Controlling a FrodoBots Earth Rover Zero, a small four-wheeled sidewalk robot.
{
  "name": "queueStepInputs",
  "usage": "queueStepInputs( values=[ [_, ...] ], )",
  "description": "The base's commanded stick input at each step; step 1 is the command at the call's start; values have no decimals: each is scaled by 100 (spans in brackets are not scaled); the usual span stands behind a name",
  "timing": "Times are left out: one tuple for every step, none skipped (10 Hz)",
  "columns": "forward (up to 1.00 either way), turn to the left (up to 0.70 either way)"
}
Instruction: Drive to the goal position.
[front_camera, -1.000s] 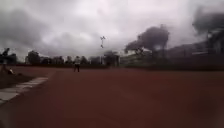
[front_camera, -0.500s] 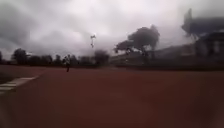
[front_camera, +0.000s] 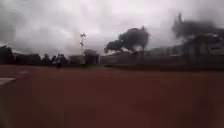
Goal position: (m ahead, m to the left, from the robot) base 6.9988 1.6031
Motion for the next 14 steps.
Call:
queueStepInputs(
  values=[
    [70,3],
    [70,1],
    [70,0],
    [70,0],
    [70,0],
    [70,0],
    [70,0],
    [70,0],
    [70,0],
    [70,0],
    [70,0],
    [70,0],
    [70,2],
    [70,10]
  ],
)
